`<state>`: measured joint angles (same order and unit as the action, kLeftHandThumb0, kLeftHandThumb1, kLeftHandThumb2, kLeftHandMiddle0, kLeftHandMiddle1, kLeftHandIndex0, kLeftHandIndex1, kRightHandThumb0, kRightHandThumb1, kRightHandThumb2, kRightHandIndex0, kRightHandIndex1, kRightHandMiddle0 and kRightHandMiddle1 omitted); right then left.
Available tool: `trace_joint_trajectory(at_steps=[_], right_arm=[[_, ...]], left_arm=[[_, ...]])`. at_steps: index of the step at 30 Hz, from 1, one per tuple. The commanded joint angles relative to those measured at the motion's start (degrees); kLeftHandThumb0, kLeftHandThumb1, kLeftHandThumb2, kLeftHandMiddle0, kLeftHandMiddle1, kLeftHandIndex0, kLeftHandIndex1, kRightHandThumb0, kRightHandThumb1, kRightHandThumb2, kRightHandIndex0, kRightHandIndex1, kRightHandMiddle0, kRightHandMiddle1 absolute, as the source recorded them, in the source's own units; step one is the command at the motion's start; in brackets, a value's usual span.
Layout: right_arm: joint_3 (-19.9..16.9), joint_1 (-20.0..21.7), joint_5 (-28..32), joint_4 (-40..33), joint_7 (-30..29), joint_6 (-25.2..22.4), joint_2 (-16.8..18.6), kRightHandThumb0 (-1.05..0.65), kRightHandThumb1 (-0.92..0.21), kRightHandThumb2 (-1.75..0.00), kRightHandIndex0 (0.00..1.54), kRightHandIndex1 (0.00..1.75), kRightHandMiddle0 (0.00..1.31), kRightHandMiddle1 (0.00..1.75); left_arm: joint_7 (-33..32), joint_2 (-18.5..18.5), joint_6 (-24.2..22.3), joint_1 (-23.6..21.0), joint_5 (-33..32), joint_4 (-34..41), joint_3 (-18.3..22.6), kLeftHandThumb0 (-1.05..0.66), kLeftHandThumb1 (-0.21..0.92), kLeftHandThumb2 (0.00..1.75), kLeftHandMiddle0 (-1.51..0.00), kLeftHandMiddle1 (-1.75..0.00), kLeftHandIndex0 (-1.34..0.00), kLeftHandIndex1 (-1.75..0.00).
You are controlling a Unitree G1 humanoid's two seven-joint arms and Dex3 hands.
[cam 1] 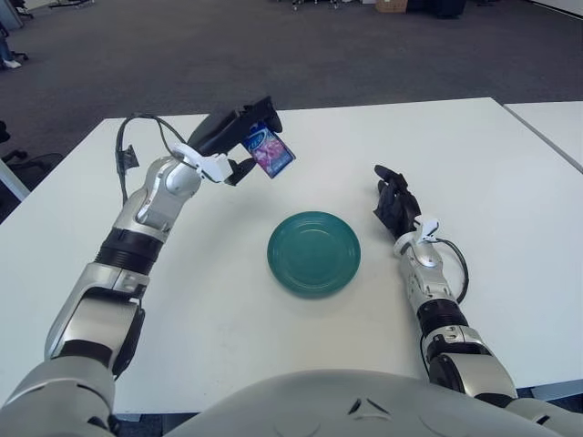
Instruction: Put the gum into the plate.
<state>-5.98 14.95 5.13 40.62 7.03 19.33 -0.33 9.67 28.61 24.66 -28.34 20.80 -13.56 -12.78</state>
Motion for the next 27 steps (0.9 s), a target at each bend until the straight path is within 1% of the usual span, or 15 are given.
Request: trace_joint_trajectory(at_steps=[1,5,9,11,15,19,24,27], right_arm=[[0.2,-3.3,-0.4,4.2,-0.9,-3.8,0.7,-0.86,-0.92,-0.96,0.03,0.00,0.01,0.00],[0.5,-3.4,-0.7,4.2,-1.5,-3.6,1.0,-0.86,-0.92,-0.96,0.03,0.01,0.01,0.01],[0.7,-3.8,-0.8,4.0,-2.1,-3.5,1.3,-0.85,-0.92,-0.96,0.05,0.01,0.02,0.01],[0.8,-4.1,-0.8,3.7,-2.1,-3.6,1.3,-0.84,-0.92,-0.96,0.05,0.01,0.03,0.02],[0.9,-4.4,-0.5,3.4,-2.0,-3.7,1.2,-0.84,-0.92,-0.97,0.06,0.01,0.03,0.02],[0.8,-4.6,-0.3,3.3,-1.8,-3.8,1.0,-0.84,-0.92,-0.98,0.06,0.01,0.03,0.03],[1.0,-4.9,-0.6,3.3,-2.2,-3.8,0.9,-0.85,-0.92,-0.99,0.06,0.01,0.03,0.03],[1.1,-5.0,-0.8,3.3,-2.4,-3.7,0.9,-0.86,-0.92,-1.00,0.07,0.01,0.02,0.03]], left_arm=[[0.6,-3.6,1.1,3.3,1.4,0.4,-3.7,0.00,0.10,1.55,-0.77,-1.70,-0.55,-1.75],[0.4,-5.0,2.1,3.6,2.4,-1.6,-4.9,0.00,0.10,1.55,-0.79,-1.67,-0.56,-1.75],[-2.6,-7.0,5.6,0.8,7.3,-9.8,-8.1,0.00,0.10,1.54,-0.79,-1.66,-0.56,-1.75],[-3.2,-7.2,6.8,0.5,8.8,-11.3,-8.9,0.00,0.10,1.54,-0.79,-1.65,-0.56,-1.75],[-3.2,-7.5,8.1,0.6,10.0,-12.1,-9.3,0.00,0.13,1.51,-0.78,-1.65,-0.54,-1.75],[-1.6,-7.7,8.0,1.1,10.8,-11.0,-10.2,0.00,0.15,1.49,-0.75,-1.66,-0.52,-1.75],[1.6,-7.9,8.0,2.3,11.0,-9.2,-12.1,0.00,0.18,1.46,-0.73,-1.68,-0.50,-1.75],[2.1,-8.4,8.1,2.8,11.8,-9.9,-13.4,0.00,0.18,1.46,-0.73,-1.68,-0.49,-1.75]])
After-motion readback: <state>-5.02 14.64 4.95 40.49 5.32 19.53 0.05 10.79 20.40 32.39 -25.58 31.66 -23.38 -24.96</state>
